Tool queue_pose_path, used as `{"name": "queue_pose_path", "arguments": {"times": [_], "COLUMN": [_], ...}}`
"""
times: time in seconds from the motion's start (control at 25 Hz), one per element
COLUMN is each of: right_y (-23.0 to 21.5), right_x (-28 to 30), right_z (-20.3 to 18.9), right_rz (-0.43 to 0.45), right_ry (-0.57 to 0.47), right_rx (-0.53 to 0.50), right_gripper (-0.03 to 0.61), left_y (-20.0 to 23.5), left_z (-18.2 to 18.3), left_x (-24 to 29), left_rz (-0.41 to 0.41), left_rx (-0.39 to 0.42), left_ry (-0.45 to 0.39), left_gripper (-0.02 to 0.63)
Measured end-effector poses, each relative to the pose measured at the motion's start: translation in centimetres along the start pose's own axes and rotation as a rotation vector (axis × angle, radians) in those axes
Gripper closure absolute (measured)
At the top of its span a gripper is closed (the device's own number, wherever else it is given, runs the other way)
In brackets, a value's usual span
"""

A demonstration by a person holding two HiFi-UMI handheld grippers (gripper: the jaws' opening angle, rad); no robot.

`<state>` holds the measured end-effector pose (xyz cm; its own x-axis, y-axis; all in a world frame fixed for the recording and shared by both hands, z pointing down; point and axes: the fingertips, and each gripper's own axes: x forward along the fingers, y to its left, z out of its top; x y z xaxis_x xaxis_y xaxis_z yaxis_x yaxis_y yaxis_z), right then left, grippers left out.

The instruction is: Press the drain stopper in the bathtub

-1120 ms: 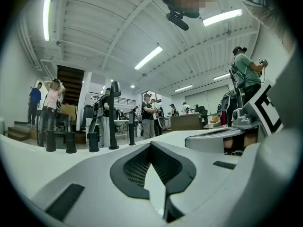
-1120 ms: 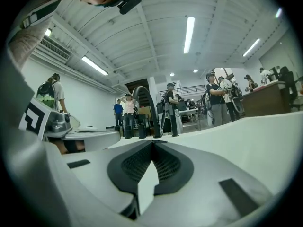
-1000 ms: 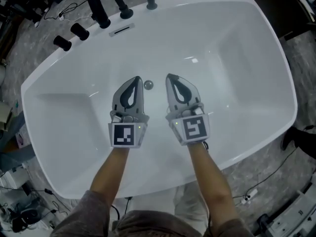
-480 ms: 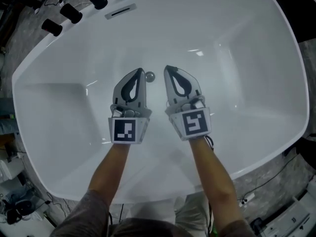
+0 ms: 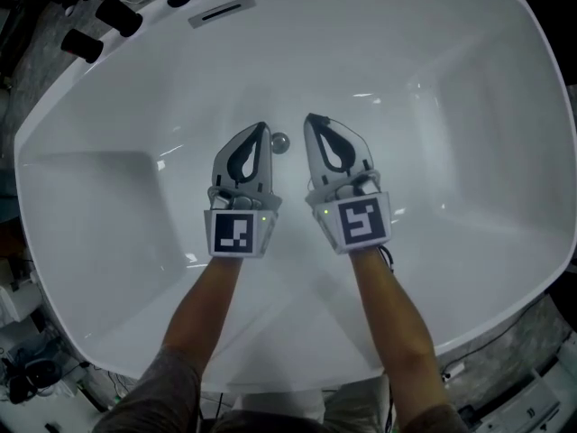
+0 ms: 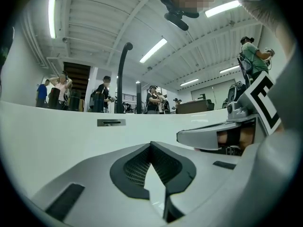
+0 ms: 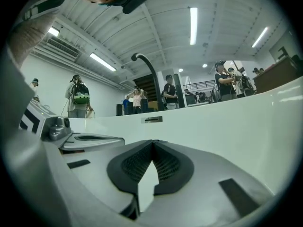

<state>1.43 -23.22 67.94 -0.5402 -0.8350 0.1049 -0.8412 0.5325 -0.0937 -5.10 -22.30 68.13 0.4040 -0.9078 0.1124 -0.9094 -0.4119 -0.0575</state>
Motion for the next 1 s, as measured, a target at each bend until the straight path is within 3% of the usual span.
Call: {"name": "queue_pose_path", "arguments": {"times": [0.52,1.0], "right_y": [0.2,0.9], "right_x": [1.8,1.4], "right_z": [-5.0,-6.6], "right_rz": [0.048,0.061], "right_ry": [0.029,0.054], "right_rx": [-0.004,0.012], "right_gripper": [0.578,0.578], "left_y": [1.3,2.3], "left_z": [-6.7,-14.0], "left_x": [2.1,3.9], "left_rz": [0.044,0.066], "left_rx": [-0.057,-0.127], "left_ry": [0.034,0.172], "left_gripper": [0.61,0.61]}}
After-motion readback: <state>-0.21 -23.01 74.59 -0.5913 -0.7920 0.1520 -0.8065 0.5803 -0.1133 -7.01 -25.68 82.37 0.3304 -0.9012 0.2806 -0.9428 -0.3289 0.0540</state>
